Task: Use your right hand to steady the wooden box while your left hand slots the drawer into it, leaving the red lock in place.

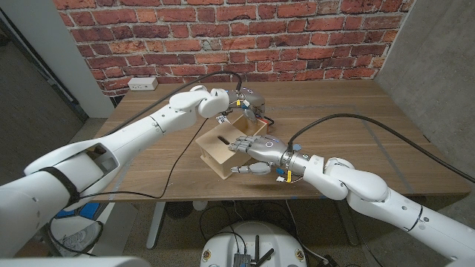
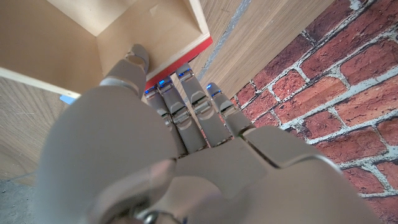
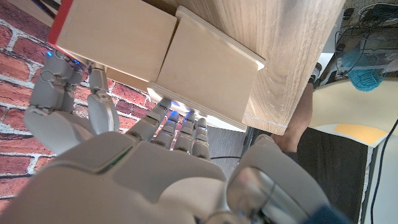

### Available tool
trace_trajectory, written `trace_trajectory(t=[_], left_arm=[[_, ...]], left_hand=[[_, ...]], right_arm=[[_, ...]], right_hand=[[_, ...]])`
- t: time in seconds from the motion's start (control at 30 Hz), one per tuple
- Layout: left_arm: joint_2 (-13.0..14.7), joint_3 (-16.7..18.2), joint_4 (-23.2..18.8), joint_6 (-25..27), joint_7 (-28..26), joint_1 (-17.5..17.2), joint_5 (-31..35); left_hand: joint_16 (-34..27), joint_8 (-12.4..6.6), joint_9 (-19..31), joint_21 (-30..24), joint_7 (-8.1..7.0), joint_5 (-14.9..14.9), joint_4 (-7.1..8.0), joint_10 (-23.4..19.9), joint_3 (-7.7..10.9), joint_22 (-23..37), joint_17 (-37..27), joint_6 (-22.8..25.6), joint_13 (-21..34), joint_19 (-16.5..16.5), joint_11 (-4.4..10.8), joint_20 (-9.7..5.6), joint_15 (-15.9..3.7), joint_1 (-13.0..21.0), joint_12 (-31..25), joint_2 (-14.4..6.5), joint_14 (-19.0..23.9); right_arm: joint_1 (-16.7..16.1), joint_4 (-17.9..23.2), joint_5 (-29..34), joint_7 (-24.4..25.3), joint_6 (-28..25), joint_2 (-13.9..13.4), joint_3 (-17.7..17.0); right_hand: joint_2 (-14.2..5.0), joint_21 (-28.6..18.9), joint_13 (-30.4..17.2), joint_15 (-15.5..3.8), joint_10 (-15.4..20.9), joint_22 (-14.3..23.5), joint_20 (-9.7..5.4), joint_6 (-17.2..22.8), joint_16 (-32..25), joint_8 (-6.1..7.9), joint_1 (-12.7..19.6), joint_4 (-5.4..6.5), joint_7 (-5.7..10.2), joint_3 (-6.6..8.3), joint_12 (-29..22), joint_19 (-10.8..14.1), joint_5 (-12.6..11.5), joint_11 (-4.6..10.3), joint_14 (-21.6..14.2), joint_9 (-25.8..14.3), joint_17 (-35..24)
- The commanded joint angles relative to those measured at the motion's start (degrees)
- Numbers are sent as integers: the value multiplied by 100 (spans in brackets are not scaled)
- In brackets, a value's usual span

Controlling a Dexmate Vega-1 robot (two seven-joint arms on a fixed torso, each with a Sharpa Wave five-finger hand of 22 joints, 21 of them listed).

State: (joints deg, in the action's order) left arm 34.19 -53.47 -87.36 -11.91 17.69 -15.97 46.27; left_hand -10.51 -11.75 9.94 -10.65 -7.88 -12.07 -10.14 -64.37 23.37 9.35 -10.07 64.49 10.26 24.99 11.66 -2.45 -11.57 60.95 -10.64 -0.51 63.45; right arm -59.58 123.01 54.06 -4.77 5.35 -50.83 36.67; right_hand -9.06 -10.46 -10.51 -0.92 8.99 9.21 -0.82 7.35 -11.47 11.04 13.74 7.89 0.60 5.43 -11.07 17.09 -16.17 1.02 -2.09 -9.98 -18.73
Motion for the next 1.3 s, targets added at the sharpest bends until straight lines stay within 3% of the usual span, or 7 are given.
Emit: trace_trajectory(t=[0.03,1.3], left_arm=[[-14,0,127,-123,-16,85,43],[-311,-251,1043,-968,-45,559,-299]], left_hand=[[-32,-48,89,26,68,-24,20,10,13,13,-17,143,31,-20,-10,-900,-241,288,2,-313,-49],[-30,-48,88,27,78,-23,22,34,7,13,-17,128,31,-51,-8,-901,-241,293,3,-327,-98]], right_arm=[[-29,-2,21,57,-13,-8,-9],[-18,-76,-32,143,-9,18,-5]], right_hand=[[-53,-25,-34,3,45,33,-14,46,-43,33,32,37,7,-4,-25,39,-38,-7,-68,-35,-14],[-53,-25,-34,3,45,33,-14,46,-43,33,32,37,7,-4,-25,39,-38,-7,-68,-35,-14]])
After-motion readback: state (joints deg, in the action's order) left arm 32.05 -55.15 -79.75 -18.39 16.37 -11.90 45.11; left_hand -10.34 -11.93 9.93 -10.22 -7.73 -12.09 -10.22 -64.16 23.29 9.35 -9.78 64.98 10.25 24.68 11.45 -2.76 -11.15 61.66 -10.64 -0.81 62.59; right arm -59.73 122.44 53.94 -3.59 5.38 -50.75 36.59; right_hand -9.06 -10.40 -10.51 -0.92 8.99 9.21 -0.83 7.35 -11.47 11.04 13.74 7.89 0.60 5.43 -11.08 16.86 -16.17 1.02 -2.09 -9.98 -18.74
